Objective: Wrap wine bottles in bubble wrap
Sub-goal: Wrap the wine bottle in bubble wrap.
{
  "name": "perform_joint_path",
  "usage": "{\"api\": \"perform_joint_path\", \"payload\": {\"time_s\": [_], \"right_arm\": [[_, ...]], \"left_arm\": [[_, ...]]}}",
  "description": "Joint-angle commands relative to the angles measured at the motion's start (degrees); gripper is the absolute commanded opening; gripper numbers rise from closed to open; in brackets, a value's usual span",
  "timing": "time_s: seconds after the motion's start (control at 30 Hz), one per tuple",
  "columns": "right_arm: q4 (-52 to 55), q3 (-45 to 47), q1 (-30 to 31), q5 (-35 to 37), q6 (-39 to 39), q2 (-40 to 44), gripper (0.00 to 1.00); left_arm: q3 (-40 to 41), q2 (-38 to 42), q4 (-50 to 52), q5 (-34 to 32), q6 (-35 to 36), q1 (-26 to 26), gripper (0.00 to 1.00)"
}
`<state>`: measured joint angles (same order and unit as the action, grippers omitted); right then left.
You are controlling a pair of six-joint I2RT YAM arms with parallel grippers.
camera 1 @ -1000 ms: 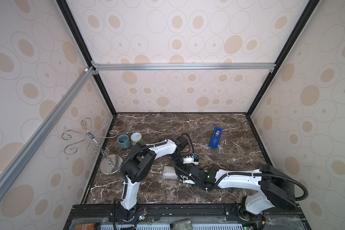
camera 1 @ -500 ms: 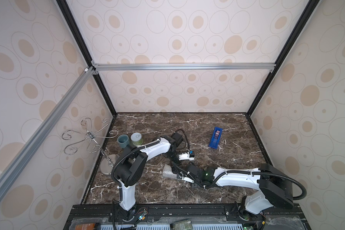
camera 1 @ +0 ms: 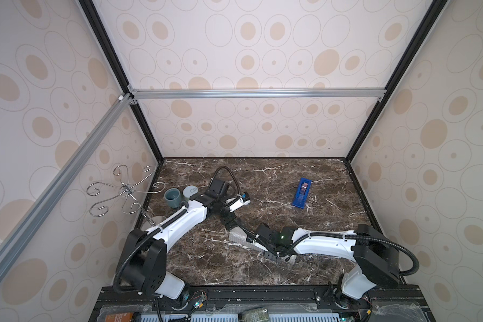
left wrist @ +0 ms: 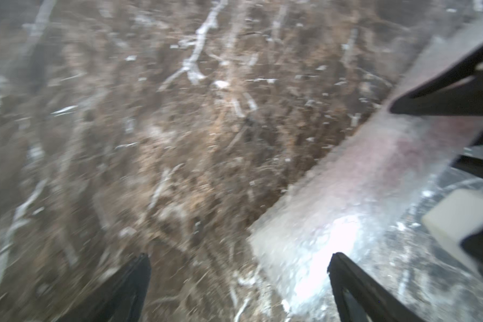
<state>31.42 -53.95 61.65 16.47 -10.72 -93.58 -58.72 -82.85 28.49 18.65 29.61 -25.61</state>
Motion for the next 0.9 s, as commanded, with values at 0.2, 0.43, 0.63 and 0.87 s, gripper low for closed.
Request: {"api": "perform_joint_path", "payload": {"time_s": [0.2,0.43,0.63,0.87], "right_arm": [[6.12,-6.53,-1.85,1.5,9.58,-4.75,0.14],[4.81,-8.9,-3.19,-2.92,16.85,-6.09,0.14],[1.47,-9.5,-5.14,-9.0,24.95,-6.52,0.14],[2.7,-13.4,-7.69,-14.71,35.14,-9.49,0.14]], "left_arm": [[8.05,11.36,-14.84,-22.32,-16.98,2.93,1.0],[10.39,15.46,-14.52,-25.41,-27.4,4.03,1.0],[14.43,17.31,-16.21,-17.06,-35.41,4.38,1.0],[22.82,17.74,-27.45,-2.16,-49.75,4.51,0.88]]}}
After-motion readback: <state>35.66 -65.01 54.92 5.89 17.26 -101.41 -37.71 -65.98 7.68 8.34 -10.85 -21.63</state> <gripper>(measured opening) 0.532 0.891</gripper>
